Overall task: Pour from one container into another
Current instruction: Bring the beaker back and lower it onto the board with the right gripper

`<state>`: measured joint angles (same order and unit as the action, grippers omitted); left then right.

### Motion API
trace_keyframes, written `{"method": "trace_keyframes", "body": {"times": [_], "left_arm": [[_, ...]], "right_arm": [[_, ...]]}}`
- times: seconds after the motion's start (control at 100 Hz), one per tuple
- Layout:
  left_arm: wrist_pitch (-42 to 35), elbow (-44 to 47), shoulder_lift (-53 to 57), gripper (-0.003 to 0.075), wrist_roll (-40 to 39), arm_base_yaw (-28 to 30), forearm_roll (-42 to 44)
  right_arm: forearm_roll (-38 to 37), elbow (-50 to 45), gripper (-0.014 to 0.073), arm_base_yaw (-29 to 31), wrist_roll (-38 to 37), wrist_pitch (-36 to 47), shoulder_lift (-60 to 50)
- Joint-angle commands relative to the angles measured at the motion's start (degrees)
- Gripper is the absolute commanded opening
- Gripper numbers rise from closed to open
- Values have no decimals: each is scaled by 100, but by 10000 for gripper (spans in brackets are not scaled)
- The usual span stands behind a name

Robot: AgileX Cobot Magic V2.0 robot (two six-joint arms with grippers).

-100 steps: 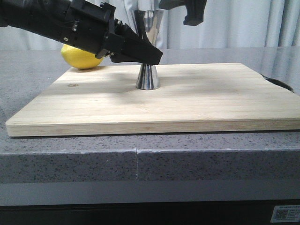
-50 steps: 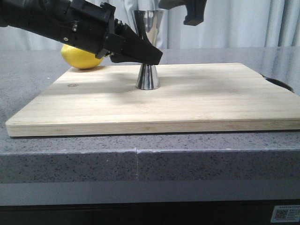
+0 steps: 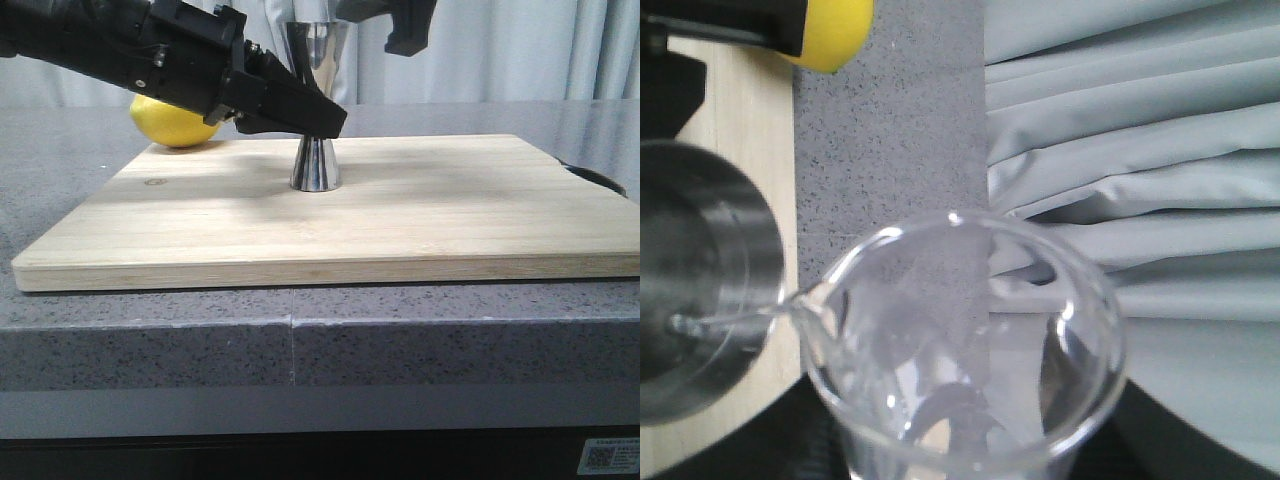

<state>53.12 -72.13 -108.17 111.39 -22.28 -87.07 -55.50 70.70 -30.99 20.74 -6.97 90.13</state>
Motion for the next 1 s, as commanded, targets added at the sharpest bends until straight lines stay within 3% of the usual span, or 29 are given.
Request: {"method": "trace_keyframes", "body": {"times": [0.0,0.34,0.72,0.86,0.99], "left_arm": [[262,-155,288,-19,11,-15,-279],[262,-155,288,-19,11,-15,-279],[262,-155,288,-19,11,-15,-279],[262,-155,288,-19,11,-15,-279],[262,-155,288,-19,11,-15,-279]], "right_arm": [[285,206,247,-11,16,198,-212],[1379,206,247,128,16,23,-212],[4803,-125,247,1214,-440,415,-704],[5988,-1067,247,1636,-440,1157,-1082],[6641,-2202,247,1727,-440,2450,-1321]]}}
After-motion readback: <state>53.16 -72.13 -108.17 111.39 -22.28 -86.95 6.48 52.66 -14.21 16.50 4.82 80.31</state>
